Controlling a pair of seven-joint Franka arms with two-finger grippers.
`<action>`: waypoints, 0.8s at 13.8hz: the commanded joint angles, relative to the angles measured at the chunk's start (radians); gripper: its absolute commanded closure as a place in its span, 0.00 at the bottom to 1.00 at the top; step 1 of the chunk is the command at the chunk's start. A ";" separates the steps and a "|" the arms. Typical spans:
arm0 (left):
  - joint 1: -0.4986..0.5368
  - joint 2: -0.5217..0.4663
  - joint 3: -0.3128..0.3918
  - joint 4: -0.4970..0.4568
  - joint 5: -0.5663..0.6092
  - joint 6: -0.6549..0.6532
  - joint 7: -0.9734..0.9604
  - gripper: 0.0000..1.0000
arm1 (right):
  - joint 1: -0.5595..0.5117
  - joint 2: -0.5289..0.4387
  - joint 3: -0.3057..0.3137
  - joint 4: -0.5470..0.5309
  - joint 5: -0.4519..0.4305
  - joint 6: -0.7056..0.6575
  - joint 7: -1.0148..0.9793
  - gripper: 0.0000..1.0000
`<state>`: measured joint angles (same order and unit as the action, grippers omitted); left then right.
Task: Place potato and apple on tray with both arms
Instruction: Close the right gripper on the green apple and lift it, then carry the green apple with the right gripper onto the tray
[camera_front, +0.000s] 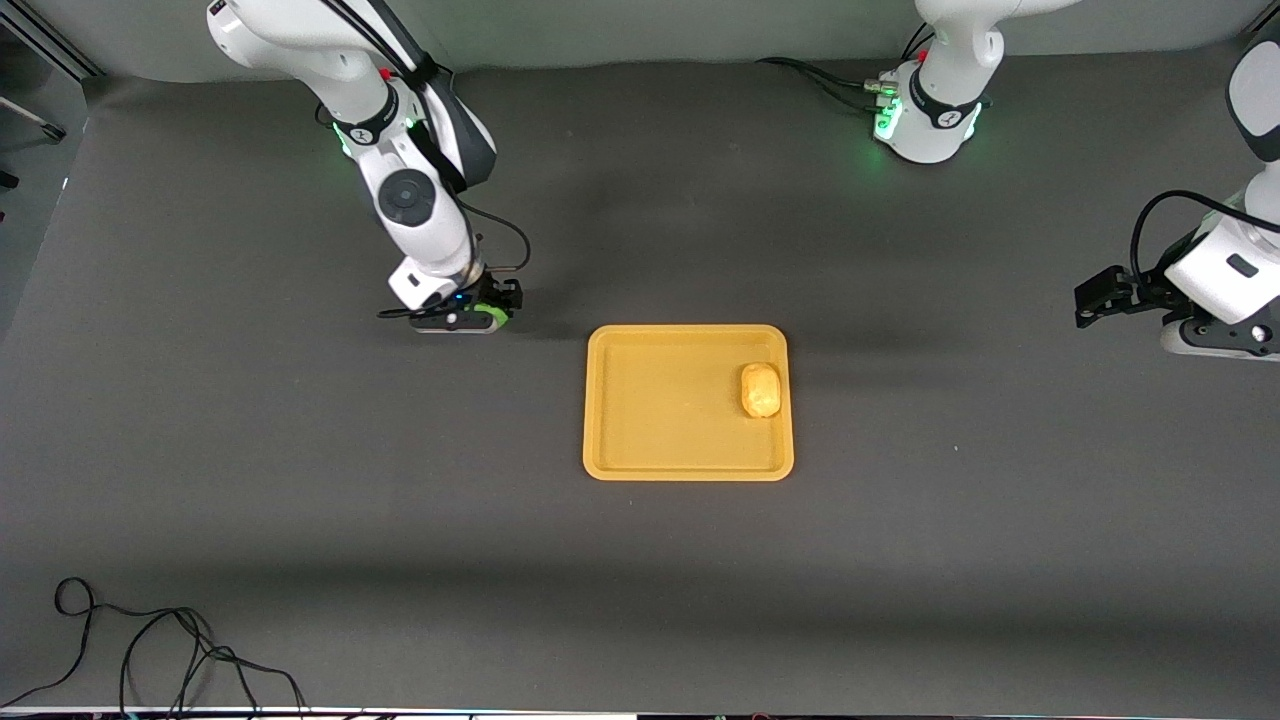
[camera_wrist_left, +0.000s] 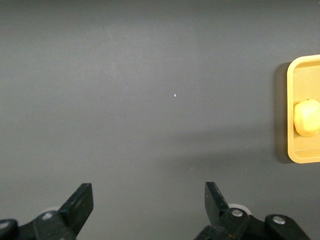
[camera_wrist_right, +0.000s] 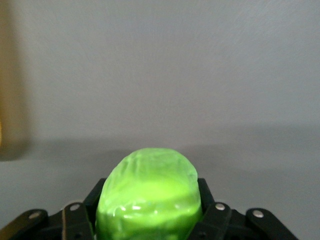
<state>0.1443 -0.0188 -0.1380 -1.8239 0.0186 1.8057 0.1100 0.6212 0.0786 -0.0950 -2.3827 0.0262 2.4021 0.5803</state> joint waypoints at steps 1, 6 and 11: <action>0.011 0.014 -0.011 0.029 -0.014 -0.008 0.022 0.01 | 0.008 -0.065 -0.034 0.239 0.001 -0.316 -0.005 0.53; 0.003 0.129 -0.012 0.226 -0.016 -0.116 0.019 0.00 | 0.017 0.122 -0.026 0.720 0.046 -0.537 0.029 0.53; 0.000 0.181 -0.014 0.313 -0.014 -0.200 0.033 0.00 | 0.150 0.505 -0.017 1.222 0.078 -0.627 0.309 0.53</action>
<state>0.1442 0.1387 -0.1492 -1.5565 0.0119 1.6393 0.1221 0.7100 0.3600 -0.1034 -1.4540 0.0927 1.8628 0.7577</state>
